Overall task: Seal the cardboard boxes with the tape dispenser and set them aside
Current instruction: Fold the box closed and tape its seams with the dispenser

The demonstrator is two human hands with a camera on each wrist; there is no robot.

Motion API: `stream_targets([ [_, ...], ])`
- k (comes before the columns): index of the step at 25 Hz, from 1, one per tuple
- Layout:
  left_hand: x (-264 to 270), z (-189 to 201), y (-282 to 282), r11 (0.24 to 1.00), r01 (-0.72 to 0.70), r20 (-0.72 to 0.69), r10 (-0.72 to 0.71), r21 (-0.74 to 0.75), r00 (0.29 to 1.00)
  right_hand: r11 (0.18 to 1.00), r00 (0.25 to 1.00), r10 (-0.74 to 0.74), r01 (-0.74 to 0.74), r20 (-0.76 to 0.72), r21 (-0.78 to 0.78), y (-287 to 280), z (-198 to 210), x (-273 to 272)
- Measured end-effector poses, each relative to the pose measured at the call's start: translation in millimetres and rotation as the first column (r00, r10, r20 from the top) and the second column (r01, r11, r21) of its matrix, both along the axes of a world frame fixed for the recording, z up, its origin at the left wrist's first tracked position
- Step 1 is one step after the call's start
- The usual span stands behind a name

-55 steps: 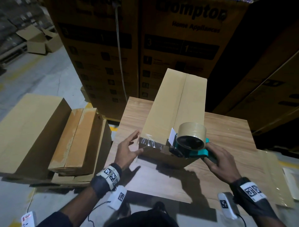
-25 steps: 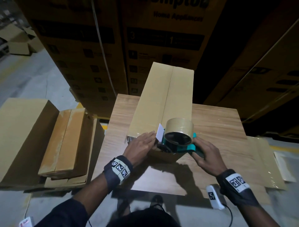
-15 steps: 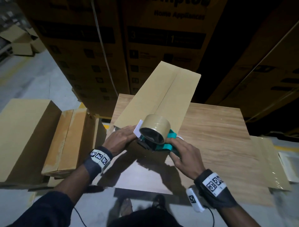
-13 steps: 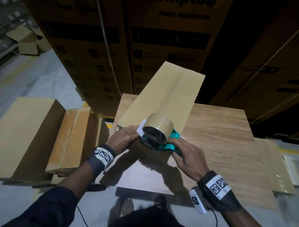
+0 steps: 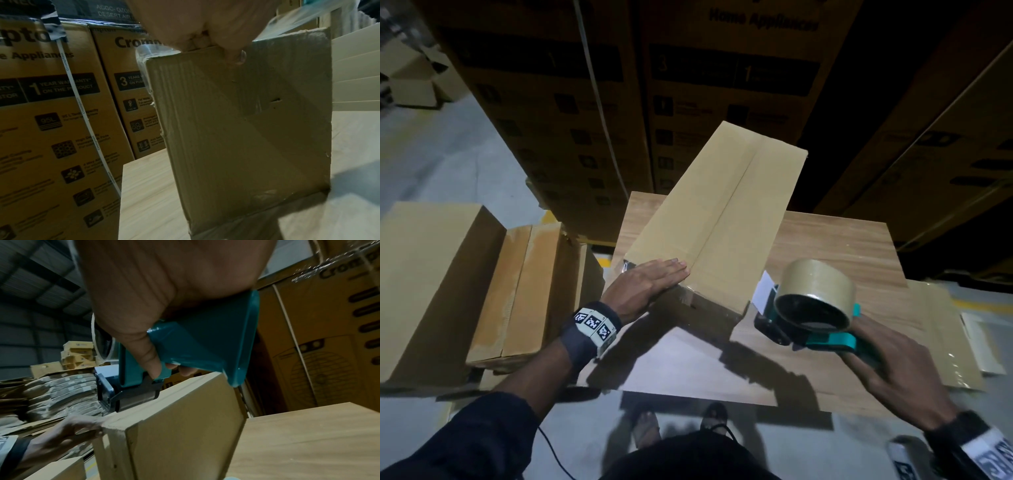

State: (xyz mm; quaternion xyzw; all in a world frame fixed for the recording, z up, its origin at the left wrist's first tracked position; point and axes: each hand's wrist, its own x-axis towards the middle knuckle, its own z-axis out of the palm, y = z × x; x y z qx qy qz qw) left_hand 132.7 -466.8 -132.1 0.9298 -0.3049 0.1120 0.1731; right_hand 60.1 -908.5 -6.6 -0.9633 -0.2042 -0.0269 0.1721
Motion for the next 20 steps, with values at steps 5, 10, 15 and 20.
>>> stream_targets([
  [5,-1,3,-1,1.0,0.014,0.033,-0.013,-0.024,0.999,1.0,1.0,-0.009,0.009,-0.007,-0.012,-7,-11,-5],
  [10,-2,4,-1,0.999,0.009,-0.007,-0.009,-0.04,1.0,0.999,1.0,0.003,-0.004,-0.023,-0.042,-6,-42,-9],
  [15,-3,-2,1,1.0,-0.005,-0.044,0.003,-0.026,0.999,0.997,0.999,0.028,-0.03,-0.028,-0.074,1,-51,-5],
  [20,-2,1,0,1.0,-0.002,-0.041,0.002,-0.01,0.999,0.999,1.0,-0.021,0.02,0.02,0.042,-10,-33,-13],
])
